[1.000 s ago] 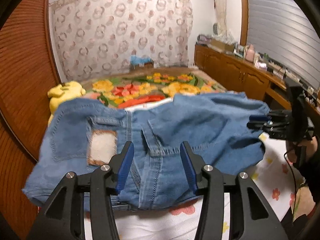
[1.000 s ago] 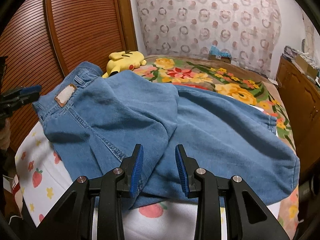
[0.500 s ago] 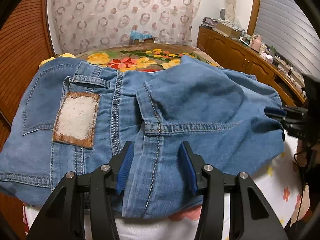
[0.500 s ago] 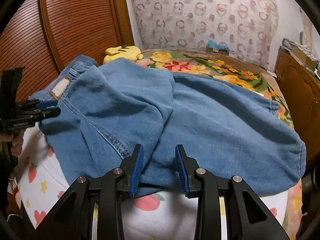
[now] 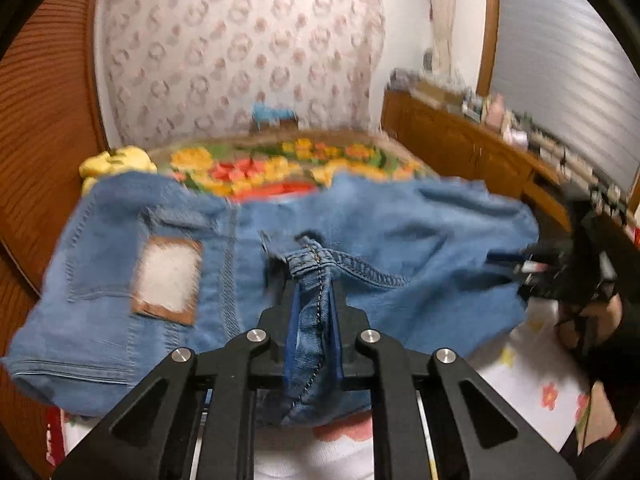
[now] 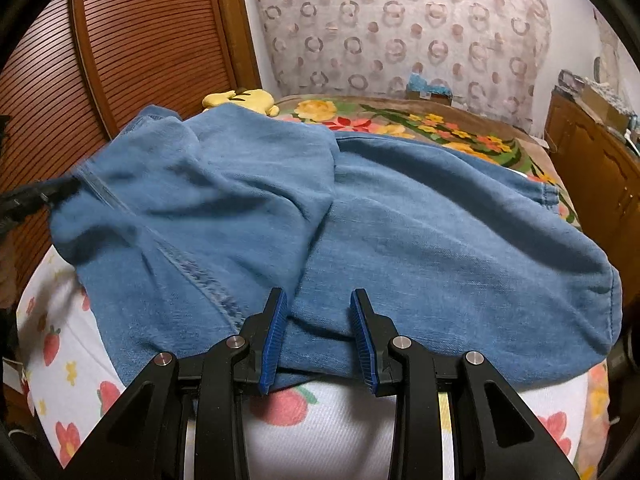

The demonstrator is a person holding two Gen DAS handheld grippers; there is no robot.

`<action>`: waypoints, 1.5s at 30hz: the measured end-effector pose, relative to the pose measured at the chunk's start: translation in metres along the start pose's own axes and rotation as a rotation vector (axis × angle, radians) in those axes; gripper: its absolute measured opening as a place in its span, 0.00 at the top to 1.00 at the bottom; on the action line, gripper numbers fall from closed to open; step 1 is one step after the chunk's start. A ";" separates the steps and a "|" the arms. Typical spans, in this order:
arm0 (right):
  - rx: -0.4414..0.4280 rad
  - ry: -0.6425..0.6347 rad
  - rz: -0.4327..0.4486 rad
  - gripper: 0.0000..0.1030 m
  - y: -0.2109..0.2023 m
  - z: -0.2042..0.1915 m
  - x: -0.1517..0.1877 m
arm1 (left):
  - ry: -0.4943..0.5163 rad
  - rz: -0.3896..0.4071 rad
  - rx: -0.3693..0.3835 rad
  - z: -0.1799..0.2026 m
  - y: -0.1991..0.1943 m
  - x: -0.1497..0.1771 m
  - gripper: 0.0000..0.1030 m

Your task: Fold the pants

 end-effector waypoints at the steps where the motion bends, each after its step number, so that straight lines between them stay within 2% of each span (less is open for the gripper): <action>1: 0.000 0.001 0.003 0.67 0.000 0.000 0.000 | -0.012 0.022 -0.002 -0.003 -0.007 -0.002 0.89; 5: 0.005 0.011 0.001 0.67 -0.001 0.004 0.004 | -0.050 0.098 -0.022 -0.019 -0.042 -0.012 0.89; 10: 0.012 0.005 0.000 0.67 -0.001 0.003 0.003 | -0.034 0.066 -0.044 -0.025 -0.053 -0.001 0.89; 15: 0.046 -0.039 0.018 0.67 -0.008 -0.002 0.001 | -0.030 0.023 -0.063 -0.025 -0.053 0.024 0.89; 24: -0.133 -0.030 0.074 0.66 -0.038 -0.044 0.003 | -0.025 -0.020 -0.076 -0.023 -0.045 0.040 0.89; 26: -0.141 -0.041 0.071 0.61 -0.040 -0.050 0.005 | -0.019 -0.023 -0.075 -0.023 -0.043 0.041 0.89; 34: -0.135 -0.060 0.004 0.61 -0.037 -0.059 0.017 | -0.010 -0.020 -0.072 -0.021 -0.039 0.039 0.89; 35: -0.133 -0.062 -0.001 0.65 -0.038 -0.061 0.017 | -0.008 -0.022 -0.072 -0.021 -0.039 0.038 0.89; 36: -0.143 -0.069 0.000 0.83 -0.040 -0.063 0.018 | -0.006 -0.022 -0.073 -0.021 -0.039 0.038 0.89; 37: -0.148 -0.081 -0.002 0.91 -0.038 -0.067 0.014 | -0.004 -0.021 -0.072 -0.020 -0.039 0.038 0.89; 42: -0.137 -0.115 0.068 0.95 -0.063 -0.072 0.017 | -0.013 -0.028 -0.049 -0.022 -0.040 0.041 0.89; 45: -0.124 -0.125 0.040 0.95 -0.063 -0.072 0.027 | -0.004 -0.038 -0.028 -0.018 -0.042 0.046 0.88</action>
Point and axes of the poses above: each gripper's, at about its wrist camera, not at the fingertips, and y roughly the way its jaws point, z to its right, x to its underside, the point moved 3 cm from there along y, roughly the way its jaws point, and after that the axes turned 9 degrees about -x, right-handed, at the moved point
